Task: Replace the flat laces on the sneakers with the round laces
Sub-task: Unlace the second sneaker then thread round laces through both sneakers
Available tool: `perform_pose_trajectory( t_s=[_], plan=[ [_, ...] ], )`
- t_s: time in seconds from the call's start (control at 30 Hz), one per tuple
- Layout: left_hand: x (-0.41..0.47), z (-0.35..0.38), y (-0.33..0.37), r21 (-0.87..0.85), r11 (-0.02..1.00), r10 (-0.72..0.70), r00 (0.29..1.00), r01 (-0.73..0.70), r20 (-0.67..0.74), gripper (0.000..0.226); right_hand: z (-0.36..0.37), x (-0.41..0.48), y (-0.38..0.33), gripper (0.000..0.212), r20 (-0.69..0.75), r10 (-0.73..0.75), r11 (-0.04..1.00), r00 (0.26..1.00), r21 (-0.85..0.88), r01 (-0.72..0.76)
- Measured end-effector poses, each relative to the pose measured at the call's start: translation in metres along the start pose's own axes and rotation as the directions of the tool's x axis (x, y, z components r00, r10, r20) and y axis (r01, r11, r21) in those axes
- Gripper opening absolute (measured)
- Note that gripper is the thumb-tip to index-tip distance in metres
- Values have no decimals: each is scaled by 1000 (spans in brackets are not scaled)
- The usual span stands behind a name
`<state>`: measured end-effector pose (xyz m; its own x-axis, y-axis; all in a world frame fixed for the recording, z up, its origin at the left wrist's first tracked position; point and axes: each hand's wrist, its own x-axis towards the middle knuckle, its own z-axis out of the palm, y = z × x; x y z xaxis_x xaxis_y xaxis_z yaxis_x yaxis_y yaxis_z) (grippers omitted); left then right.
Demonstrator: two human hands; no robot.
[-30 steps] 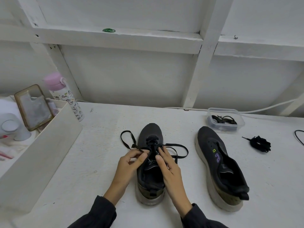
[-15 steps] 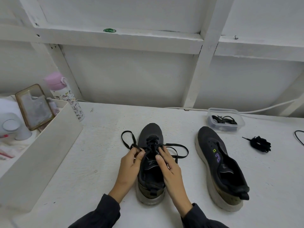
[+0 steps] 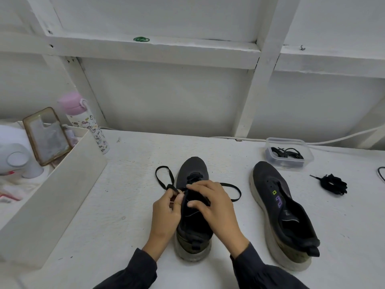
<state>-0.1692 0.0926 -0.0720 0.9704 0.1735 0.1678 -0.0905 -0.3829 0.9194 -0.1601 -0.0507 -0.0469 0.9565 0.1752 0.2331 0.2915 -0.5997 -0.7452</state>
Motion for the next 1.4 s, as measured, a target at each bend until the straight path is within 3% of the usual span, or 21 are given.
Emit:
perform_pose_trajectory(
  t_s=[0.17, 0.47, 0.6, 0.73, 0.8, 0.9, 1.03, 1.13, 1.27, 1.4],
  plan=[
    [-1, 1, 0, 30, 999, 30, 999, -29, -36, 14, -12, 18, 1, 23, 132, -51, 994, 990, -89, 63],
    [0, 1, -2, 67, 998, 5, 998, -1, -58, 11, -5, 21, 6, 8, 70, -96, 992, 993, -72, 101],
    [4, -2, 1, -50, 995, -92, 994, 89, -60, 15, -6, 22, 8, 12, 83, -80, 997, 993, -17, 81],
    [6, -4, 1, -332, 903, -310, 949, 273, -63, 18, -23, 20, 5, 29, 68, 90, 946, 994, 308, -107],
    [5, -7, 1, -461, 819, -414, 908, 343, -59, 23, -32, 18, 7, 20, 14, 238, 851, 971, 478, -216],
    [5, -11, 1, -532, 751, -490, 870, 392, -51, 30, -40, 15, 24, 7, -10, 346, 849, 938, 428, -308],
    [2, -8, 7, -492, 800, -418, 907, 343, -47, 29, -34, 11, 29, 6, 174, 343, 872, 923, 306, -381],
    [-7, 0, 15, -434, 855, -301, 953, 283, 30, 19, -30, 13, 24, 5, 141, 314, 878, 939, 334, -343],
    [-15, 8, 9, -273, 938, -178, 972, 215, 152, 41, -29, 17, 21, 6, 122, 274, 923, 954, 244, -297],
    [-13, 6, 6, -188, 956, -186, 961, 225, 202, 58, -29, 24, 17, 6, 160, 244, 960, 956, 96, -261]
  ],
)
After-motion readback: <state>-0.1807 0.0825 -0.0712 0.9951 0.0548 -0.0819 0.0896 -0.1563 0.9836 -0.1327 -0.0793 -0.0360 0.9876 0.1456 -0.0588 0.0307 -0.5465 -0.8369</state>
